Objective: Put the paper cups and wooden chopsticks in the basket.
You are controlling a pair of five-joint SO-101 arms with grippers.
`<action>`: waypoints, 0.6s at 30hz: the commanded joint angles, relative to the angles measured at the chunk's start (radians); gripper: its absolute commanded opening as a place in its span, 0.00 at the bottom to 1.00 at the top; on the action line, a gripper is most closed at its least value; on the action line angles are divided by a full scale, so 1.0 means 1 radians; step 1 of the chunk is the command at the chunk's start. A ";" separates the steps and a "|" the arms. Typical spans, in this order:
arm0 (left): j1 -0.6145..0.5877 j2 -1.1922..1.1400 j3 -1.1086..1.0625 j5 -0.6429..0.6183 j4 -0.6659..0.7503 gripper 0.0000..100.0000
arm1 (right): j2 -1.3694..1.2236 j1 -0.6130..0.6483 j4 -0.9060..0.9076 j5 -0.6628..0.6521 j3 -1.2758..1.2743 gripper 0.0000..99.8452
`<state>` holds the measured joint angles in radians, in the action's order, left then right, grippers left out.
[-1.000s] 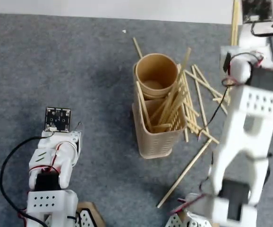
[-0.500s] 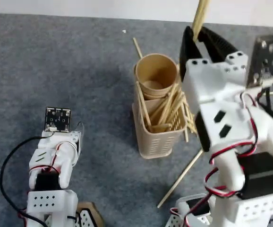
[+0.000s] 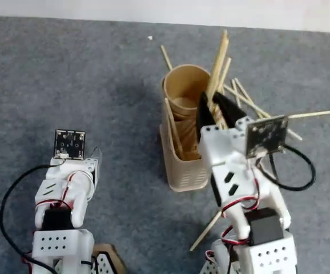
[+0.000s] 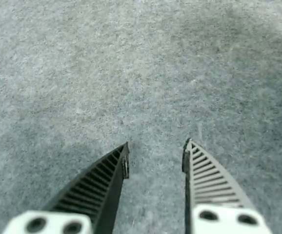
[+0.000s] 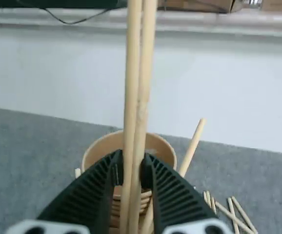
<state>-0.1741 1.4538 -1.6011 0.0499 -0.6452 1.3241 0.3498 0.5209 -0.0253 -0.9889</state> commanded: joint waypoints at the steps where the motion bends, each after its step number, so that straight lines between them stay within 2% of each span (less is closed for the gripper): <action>1: 0.018 0.010 0.004 0.008 0.017 0.20 | 0.071 -0.010 0.001 -0.021 -0.019 0.01; 8: 0.018 0.010 0.004 0.008 0.017 0.20 | -0.013 -0.018 0.202 -0.135 0.211 0.18; 15: 0.018 0.010 0.004 0.008 0.017 0.20 | -0.286 -0.021 0.481 -0.158 0.602 0.19; 18: 0.018 0.010 0.005 0.008 0.017 0.20 | -0.394 -0.091 0.568 -0.153 0.788 0.19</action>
<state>-0.1741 1.4538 -1.6011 0.0499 -0.6452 1.0556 0.3437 0.9889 -0.1726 -0.4519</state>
